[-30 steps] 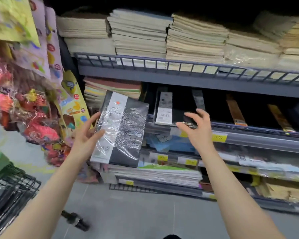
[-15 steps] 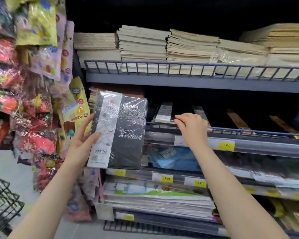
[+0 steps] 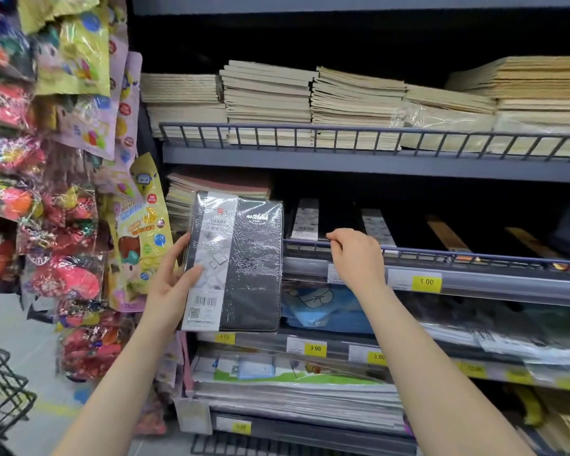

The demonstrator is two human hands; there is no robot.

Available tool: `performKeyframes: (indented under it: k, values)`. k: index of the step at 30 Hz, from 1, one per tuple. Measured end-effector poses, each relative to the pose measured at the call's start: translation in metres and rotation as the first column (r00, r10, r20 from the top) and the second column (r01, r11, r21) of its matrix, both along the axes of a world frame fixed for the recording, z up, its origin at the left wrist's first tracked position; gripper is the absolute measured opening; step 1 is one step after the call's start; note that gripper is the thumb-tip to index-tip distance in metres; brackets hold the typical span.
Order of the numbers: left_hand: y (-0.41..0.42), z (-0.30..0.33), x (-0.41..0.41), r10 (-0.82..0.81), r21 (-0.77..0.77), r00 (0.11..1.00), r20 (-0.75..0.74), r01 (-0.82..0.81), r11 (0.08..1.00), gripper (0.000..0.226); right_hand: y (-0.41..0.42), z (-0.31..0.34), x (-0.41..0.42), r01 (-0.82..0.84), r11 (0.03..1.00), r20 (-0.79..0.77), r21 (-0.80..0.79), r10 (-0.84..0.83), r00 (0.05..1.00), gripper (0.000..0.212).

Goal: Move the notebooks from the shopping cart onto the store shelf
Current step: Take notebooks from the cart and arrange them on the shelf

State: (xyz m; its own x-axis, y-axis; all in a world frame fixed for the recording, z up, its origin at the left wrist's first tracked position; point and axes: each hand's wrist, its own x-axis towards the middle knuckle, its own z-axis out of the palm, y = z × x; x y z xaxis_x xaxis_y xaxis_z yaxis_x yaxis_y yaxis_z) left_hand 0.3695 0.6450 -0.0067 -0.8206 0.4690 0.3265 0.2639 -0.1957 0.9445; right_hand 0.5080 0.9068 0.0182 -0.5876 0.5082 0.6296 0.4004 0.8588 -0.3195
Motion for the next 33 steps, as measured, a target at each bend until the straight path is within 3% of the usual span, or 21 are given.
performKeyframes:
  k: [5, 8, 9, 11, 12, 14, 17, 20, 23, 27, 29, 33]
  values:
    - [0.015, 0.006, 0.011, -0.07, 0.065, 0.996, 0.054, 0.066, 0.996, 0.054, -0.003, 0.004, 0.01, -0.026, 0.994, 0.053, -0.104, 0.031, 0.998, 0.032]
    - [0.03, 0.008, 0.025, -0.124, 0.109, 0.989, 0.081, 0.115, 0.987, 0.053, -0.032, 0.0, 0.048, -0.166, 0.951, -0.154, -0.261, 0.129, 0.98, 0.039]
    - [0.037, 0.009, 0.032, -0.142, 0.113, 0.987, 0.081, 0.132, 0.985, 0.052, -0.046, -0.003, 0.064, -0.26, 0.882, -0.209, -0.393, 0.189, 0.959, 0.041]
    - [0.053, 0.009, 0.047, -0.163, 0.111, 0.982, 0.098, 0.152, 0.982, 0.049, -0.073, -0.01, 0.087, -0.431, 0.585, -0.297, -0.687, 0.315, 0.901, 0.046]
    - [0.061, 0.01, 0.055, -0.169, 0.109, 0.98, 0.102, 0.158, 0.981, 0.046, -0.08, -0.015, 0.093, -0.472, 0.446, -0.345, -0.76, 0.338, 0.876, 0.051]
    - [0.076, 0.009, 0.066, -0.168, 0.083, 0.981, 0.101, 0.16, 0.984, 0.043, -0.08, -0.024, 0.098, -0.516, 0.376, -0.436, -0.77, 0.281, 0.855, 0.062]
    - [0.091, 0.013, 0.077, -0.164, 0.006, 0.979, 0.118, 0.165, 0.986, 0.037, -0.07, -0.025, 0.102, -0.588, 0.401, -0.593, -0.703, 0.125, 0.795, 0.048]
    - [0.085, 0.02, 0.083, -0.257, -0.082, 0.966, 0.032, 0.258, 0.963, 0.06, -0.064, -0.019, 0.106, -0.602, 0.366, -0.639, -0.71, 0.026, 0.769, 0.035]
    - [0.071, 0.023, 0.079, -0.338, -0.139, 0.937, -0.086, 0.325, 0.935, 0.079, -0.046, -0.011, 0.098, -0.585, 0.337, -0.627, -0.737, -0.018, 0.779, 0.046]
    - [0.09, 0.038, 0.058, -0.274, -0.182, 0.942, -0.195, 0.24, 0.954, 0.068, -0.023, 0.011, 0.072, -0.53, 0.385, -0.573, -0.756, 0.003, 0.82, 0.053]
    - [0.107, 0.05, 0.044, -0.246, -0.17, 0.95, -0.194, 0.214, 0.962, 0.066, -0.015, 0.027, 0.058, -0.469, 0.482, -0.527, -0.74, 0.018, 0.85, 0.057]
    - [0.136, 0.048, 0.02, -0.222, -0.22, 0.956, -0.191, 0.178, 0.959, 0.059, 0.006, 0.04, 0.034, -0.121, 0.818, -0.222, -0.562, -0.008, 0.975, 0.062]
